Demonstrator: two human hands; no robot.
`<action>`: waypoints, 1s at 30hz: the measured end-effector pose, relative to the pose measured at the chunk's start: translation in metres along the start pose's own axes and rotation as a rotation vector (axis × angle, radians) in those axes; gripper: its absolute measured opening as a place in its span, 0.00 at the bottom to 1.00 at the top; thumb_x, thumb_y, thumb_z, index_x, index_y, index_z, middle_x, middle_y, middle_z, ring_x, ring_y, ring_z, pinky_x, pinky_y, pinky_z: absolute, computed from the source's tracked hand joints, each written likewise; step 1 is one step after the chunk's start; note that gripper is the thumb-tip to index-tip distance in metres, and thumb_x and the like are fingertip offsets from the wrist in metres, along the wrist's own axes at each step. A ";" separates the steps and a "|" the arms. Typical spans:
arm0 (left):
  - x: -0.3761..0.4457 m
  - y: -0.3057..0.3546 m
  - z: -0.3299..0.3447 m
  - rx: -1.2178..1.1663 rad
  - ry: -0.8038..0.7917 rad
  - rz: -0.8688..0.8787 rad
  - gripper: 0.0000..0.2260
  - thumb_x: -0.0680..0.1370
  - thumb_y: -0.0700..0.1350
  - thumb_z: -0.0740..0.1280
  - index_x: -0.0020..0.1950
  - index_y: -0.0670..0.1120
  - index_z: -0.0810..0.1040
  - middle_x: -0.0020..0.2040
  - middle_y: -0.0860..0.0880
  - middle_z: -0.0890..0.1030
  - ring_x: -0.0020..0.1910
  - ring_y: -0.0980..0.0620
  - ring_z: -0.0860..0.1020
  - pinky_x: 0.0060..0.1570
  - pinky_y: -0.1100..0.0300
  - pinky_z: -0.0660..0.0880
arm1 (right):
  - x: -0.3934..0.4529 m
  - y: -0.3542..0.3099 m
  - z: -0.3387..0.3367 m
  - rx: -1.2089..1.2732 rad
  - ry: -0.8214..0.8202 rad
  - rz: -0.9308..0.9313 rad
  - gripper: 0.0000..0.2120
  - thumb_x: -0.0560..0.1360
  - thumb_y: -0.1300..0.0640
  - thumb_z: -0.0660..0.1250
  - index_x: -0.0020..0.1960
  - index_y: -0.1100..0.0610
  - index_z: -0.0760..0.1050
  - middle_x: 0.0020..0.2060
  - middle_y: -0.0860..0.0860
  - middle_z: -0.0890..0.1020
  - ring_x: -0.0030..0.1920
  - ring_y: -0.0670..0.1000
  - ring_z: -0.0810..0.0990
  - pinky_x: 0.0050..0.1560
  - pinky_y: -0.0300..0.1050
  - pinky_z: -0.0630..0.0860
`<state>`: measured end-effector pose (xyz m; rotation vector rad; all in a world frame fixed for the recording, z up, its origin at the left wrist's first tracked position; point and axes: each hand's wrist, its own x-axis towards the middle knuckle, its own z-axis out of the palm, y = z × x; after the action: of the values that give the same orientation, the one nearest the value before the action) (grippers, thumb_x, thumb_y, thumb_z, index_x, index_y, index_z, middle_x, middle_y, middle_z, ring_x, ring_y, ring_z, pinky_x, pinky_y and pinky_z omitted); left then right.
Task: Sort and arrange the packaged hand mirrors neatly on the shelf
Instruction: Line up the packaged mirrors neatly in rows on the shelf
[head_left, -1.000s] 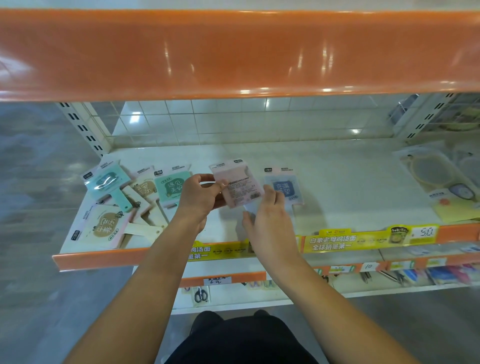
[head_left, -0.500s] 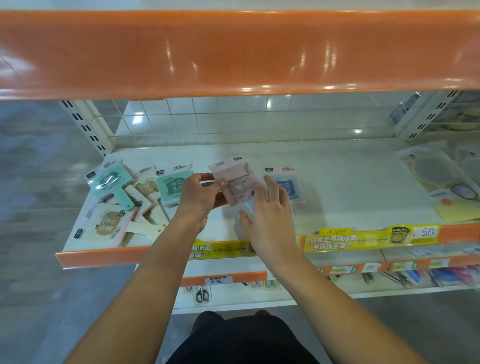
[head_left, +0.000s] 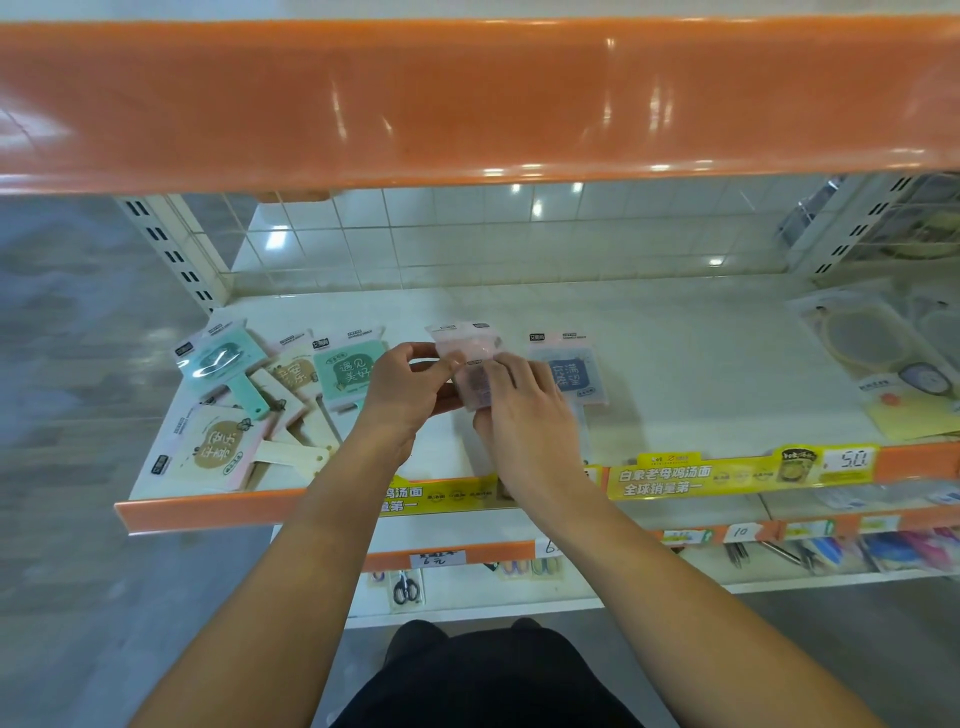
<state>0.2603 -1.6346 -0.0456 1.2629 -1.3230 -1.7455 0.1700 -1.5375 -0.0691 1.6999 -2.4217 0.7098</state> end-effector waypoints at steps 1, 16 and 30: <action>-0.001 0.000 0.000 0.014 -0.018 0.015 0.10 0.77 0.44 0.68 0.56 0.41 0.76 0.47 0.43 0.84 0.41 0.47 0.84 0.42 0.55 0.81 | -0.001 0.000 0.001 0.027 0.012 0.002 0.15 0.71 0.60 0.66 0.56 0.61 0.76 0.54 0.55 0.80 0.53 0.58 0.76 0.47 0.52 0.78; -0.007 0.000 -0.002 0.010 -0.019 0.052 0.17 0.75 0.38 0.70 0.61 0.46 0.70 0.51 0.43 0.82 0.42 0.46 0.84 0.39 0.53 0.81 | -0.005 0.002 -0.018 0.614 0.050 0.233 0.25 0.76 0.63 0.67 0.71 0.53 0.65 0.66 0.53 0.71 0.61 0.52 0.74 0.49 0.21 0.68; -0.009 -0.007 -0.007 0.055 0.022 0.103 0.17 0.74 0.39 0.72 0.61 0.45 0.72 0.48 0.42 0.82 0.38 0.48 0.84 0.34 0.58 0.80 | -0.012 0.000 -0.003 0.062 -0.004 0.083 0.32 0.69 0.39 0.72 0.68 0.52 0.71 0.75 0.57 0.60 0.69 0.63 0.63 0.64 0.57 0.71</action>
<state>0.2704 -1.6272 -0.0500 1.2188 -1.4067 -1.6301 0.1744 -1.5259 -0.0708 1.6314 -2.5109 0.8011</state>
